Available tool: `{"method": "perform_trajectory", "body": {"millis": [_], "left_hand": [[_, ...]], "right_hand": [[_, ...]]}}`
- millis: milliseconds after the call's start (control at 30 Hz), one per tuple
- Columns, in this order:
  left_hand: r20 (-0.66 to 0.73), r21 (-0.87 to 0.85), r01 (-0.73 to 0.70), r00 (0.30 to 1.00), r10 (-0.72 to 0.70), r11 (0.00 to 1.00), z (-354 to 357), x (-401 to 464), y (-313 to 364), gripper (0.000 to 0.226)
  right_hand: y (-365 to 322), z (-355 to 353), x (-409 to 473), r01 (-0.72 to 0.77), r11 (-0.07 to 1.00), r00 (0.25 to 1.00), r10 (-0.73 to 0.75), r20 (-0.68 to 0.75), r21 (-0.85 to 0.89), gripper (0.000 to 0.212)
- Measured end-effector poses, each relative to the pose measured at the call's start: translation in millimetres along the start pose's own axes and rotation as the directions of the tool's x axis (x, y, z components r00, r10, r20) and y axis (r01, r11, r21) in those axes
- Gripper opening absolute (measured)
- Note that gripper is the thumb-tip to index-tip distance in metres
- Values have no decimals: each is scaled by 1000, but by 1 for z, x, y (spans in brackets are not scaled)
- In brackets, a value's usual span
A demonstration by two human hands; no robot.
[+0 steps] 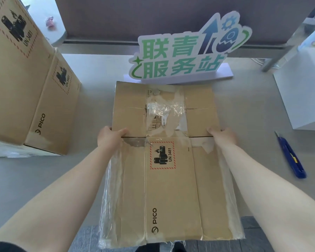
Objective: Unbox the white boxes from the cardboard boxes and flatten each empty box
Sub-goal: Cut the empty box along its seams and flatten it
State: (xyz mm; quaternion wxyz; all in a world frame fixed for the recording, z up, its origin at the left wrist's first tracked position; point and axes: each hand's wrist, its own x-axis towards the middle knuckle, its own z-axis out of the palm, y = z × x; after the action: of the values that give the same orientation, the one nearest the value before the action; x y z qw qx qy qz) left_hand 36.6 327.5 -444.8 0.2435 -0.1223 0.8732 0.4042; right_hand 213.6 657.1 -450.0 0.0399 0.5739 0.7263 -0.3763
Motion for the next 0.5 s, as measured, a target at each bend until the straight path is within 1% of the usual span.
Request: {"method": "perform_trajectory", "body": {"millis": [100,200,267,333,500], "left_hand": [[6,45,-37,999,36,998,-3,-6,-5,39],[-21,50,-74,997,75,996,-4,-17,-8,34],[-42,32,-88,995,89,996,-6,-27,-10,30],[-67,15,-114,991,115,993,-9,-39,-13,27],[-166,-48,-225,963,214,973,-20,-78,-12,22]], "right_hand": [[2,2,-8,41,998,999,-40,-20,52,55],[1,2,-21,97,988,995,-92,-41,120,37],[-1,-1,-30,143,977,990,-138,-41,159,28],[0,-6,-38,188,964,982,-181,-57,189,26],[3,-25,-57,270,924,962,-250,-106,270,28]]}}
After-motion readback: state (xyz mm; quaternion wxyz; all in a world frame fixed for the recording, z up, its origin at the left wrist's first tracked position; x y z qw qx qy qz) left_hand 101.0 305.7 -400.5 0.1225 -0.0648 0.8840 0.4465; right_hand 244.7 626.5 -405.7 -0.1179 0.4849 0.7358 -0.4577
